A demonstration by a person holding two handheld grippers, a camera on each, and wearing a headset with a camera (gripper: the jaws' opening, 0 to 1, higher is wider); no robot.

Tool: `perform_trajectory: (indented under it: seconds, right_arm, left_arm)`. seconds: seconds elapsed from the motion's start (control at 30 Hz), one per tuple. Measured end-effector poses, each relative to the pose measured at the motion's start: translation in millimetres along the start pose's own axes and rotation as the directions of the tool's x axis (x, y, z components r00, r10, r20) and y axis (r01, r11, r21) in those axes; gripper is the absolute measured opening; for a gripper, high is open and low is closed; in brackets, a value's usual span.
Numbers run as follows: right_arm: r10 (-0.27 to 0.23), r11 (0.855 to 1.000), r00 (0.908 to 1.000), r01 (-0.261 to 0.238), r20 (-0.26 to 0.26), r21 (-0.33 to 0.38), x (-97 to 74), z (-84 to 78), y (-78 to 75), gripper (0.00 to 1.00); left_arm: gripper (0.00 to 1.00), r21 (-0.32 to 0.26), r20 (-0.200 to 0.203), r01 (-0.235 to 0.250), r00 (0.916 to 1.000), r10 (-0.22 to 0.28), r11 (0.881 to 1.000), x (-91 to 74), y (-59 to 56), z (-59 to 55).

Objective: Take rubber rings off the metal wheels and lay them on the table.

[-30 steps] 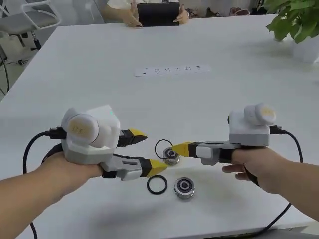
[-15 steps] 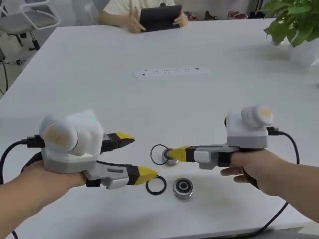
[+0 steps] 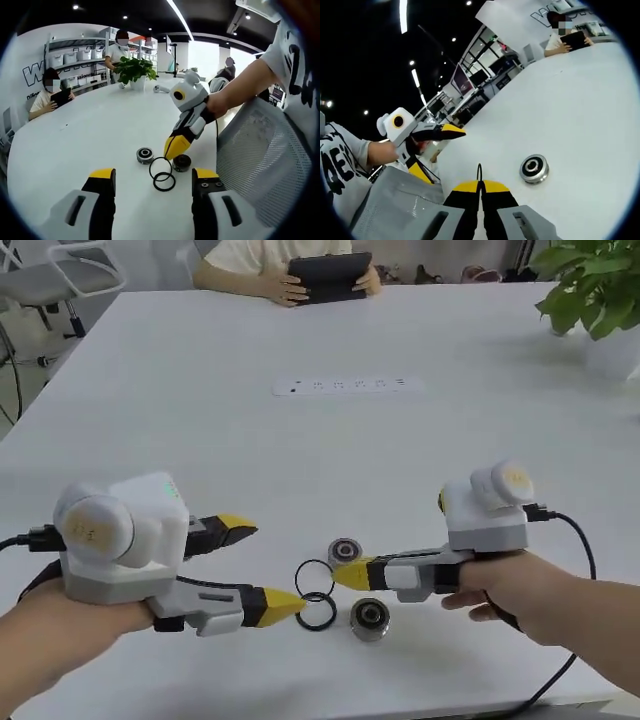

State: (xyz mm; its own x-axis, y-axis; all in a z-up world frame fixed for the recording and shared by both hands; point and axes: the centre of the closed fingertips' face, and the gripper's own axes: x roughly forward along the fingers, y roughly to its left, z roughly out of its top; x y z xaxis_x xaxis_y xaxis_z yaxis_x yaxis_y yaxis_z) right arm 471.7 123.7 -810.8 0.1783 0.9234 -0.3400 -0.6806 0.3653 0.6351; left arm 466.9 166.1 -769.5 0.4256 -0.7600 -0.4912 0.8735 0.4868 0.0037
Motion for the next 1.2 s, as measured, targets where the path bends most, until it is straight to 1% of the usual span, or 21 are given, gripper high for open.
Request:
perform_trajectory:
  seconds: [0.23,0.47,0.6,0.73,0.97,1.03,1.2]
  right_arm:
    - [0.002,1.000,0.9987,-0.002,-0.050,0.005,4.5,-11.5,1.2,0.00]
    - [-0.014,1.000,0.9950,0.013,-0.099,-0.004,8.5,-21.3,-2.0,0.00]
    - [-0.022,1.000,0.9926,0.020,-0.119,-0.019,9.1,-25.9,-3.0,0.00]
    - [-0.036,0.999,0.9918,0.033,-0.123,-0.028,8.2,-26.2,-5.0,0.00]
    - [-0.065,0.998,0.9904,0.062,-0.122,-0.034,5.1,-26.1,-10.4,0.00]
    - [-0.077,0.996,0.9899,0.071,-0.119,-0.047,4.7,-25.3,-12.2,0.00]
    - [-0.082,0.995,0.9897,0.075,-0.118,-0.059,5.1,-24.7,-12.1,0.04]
  left_arm:
    - [0.59,-0.011,-0.006,-0.007,1.0000,0.007,1.000,-4.4,0.0,-7.2]
    - [0.59,-0.027,-0.008,-0.020,0.9998,0.019,0.999,-9.2,2.7,-13.2]
    - [0.59,-0.029,-0.018,-0.020,0.9997,0.019,0.999,-10.0,2.3,-17.5]
    - [0.59,-0.027,-0.024,-0.020,0.9995,0.019,0.999,-9.3,1.9,-19.0]
    - [0.59,-0.015,-0.025,-0.013,0.9996,0.013,1.000,-6.5,-0.4,-16.6]
    - [0.59,-0.014,-0.027,-0.011,0.9996,0.011,1.000,-6.3,0.0,-17.2]
    - [0.59,-0.016,-0.028,-0.013,0.9995,0.013,1.000,-6.9,0.3,-17.8]
